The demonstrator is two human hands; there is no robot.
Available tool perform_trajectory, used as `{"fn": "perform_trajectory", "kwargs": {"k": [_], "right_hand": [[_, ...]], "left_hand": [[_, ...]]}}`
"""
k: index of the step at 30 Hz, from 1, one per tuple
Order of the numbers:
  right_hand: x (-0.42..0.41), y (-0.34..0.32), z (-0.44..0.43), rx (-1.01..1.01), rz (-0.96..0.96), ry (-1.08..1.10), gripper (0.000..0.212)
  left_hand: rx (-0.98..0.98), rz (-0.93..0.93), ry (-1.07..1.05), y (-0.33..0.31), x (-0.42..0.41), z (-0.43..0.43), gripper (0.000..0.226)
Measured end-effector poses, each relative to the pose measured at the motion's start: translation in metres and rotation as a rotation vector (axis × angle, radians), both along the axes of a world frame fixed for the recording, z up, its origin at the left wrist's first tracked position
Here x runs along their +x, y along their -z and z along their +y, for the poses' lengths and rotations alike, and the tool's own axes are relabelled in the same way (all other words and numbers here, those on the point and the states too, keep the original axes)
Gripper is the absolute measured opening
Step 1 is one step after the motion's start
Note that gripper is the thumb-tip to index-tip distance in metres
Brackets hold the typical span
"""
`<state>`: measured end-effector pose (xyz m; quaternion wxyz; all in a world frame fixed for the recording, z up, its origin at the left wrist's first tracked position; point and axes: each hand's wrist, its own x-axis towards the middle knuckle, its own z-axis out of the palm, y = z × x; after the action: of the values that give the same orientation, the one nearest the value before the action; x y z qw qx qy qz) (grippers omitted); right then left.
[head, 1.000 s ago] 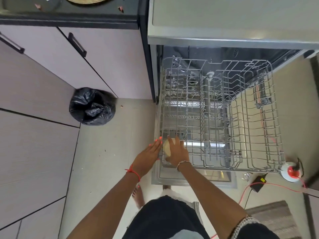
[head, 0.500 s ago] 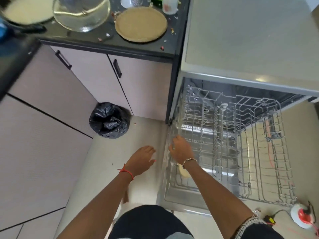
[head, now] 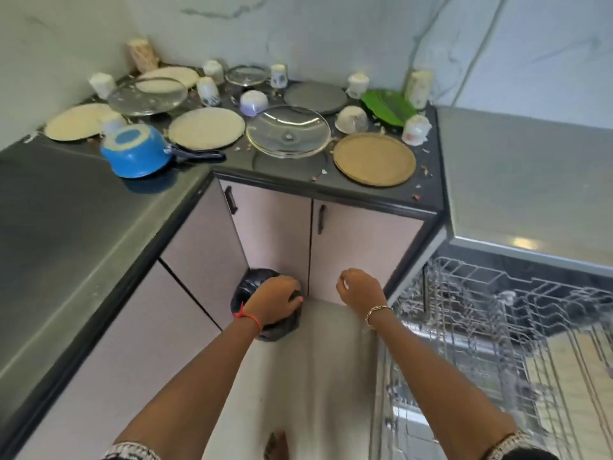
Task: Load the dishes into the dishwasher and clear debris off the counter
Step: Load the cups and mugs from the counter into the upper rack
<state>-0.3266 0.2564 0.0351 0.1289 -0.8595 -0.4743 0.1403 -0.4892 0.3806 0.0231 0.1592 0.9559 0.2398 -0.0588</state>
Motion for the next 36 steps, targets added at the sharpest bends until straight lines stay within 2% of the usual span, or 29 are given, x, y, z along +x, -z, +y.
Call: {"fn": "perform_trajectory", "kwargs": {"k": [4,10,16,21,28,36], "right_hand": [[0.007,-0.034,0.04,0.103,-0.068,0.004,0.024],[0.045,-0.075,0.088,0.25,-0.128,0.039,0.025],[0.122,-0.109,0.141,0.322,-0.197,0.112,0.024],[0.209,-0.131,0.187,0.399,-0.243,0.147,0.024],[0.341,-0.151,0.243,0.389,-0.225,0.156,0.024],[0.459,-0.144,0.289,0.332,-0.221,0.243,0.027]], "left_hand": [[0.003,-0.052,-0.047,-0.028,0.017,0.043,0.036],[0.026,-0.248,-0.038,-0.08,0.068,0.088,0.03],[0.075,-0.405,0.039,-0.11,0.141,0.145,0.023],[0.117,-0.457,0.066,-0.126,0.222,0.197,0.02],[0.056,-0.414,0.004,-0.139,0.352,0.264,0.027],[-0.013,-0.311,0.002,-0.129,0.451,0.331,0.029]]}}
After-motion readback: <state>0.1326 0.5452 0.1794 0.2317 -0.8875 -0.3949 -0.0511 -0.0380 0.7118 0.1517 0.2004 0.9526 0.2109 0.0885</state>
